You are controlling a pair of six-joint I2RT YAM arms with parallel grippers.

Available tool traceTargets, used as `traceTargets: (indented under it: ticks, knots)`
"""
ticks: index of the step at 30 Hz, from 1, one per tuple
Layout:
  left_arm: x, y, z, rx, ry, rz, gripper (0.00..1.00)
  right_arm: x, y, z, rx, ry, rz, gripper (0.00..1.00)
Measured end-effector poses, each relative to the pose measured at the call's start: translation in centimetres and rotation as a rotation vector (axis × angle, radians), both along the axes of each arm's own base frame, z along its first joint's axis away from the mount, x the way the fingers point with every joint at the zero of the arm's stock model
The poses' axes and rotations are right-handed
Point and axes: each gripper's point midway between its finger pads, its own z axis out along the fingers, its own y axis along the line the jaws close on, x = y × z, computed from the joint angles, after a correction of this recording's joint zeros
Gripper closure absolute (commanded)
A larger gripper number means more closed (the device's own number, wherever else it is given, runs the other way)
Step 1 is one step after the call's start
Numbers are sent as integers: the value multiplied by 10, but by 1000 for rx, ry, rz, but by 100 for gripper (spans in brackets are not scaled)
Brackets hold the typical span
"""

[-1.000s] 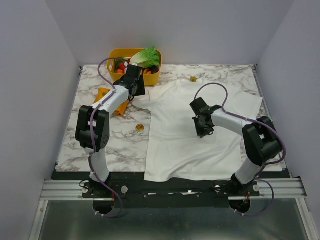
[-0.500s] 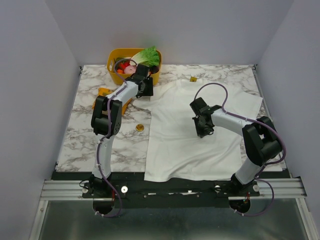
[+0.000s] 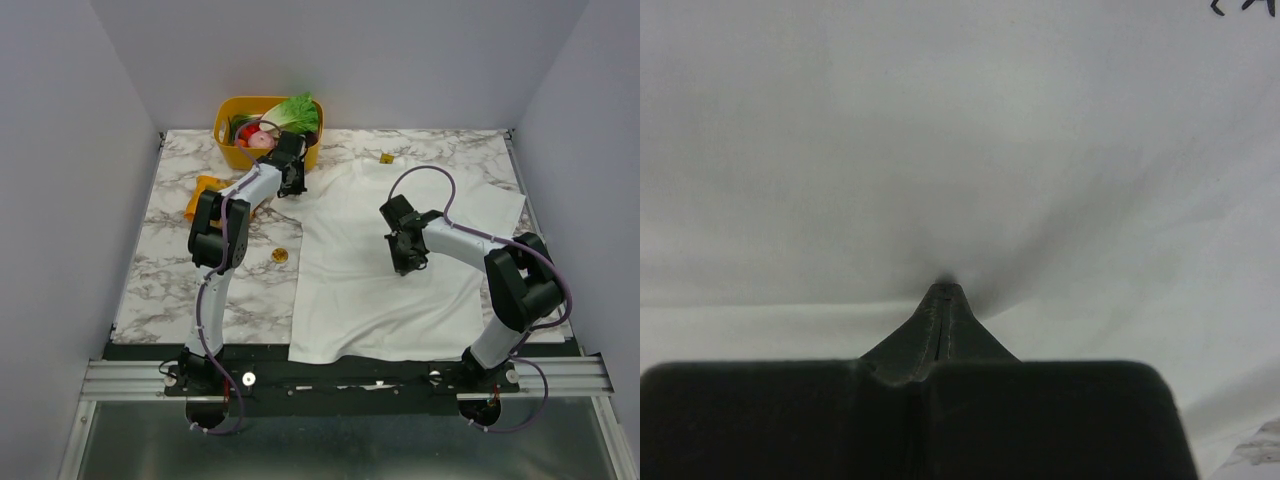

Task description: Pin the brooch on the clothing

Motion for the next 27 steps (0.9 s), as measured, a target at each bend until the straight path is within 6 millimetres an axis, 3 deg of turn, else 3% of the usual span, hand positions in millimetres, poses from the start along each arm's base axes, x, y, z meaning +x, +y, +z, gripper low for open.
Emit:
traceTargets:
  ticks: [13, 27]
  knots:
    - [19, 26, 17, 121, -82, 115, 100, 0, 0, 0, -2, 1, 4, 100]
    - [23, 59, 22, 254, -124, 253, 100, 0, 0, 0, -2, 1, 4, 100]
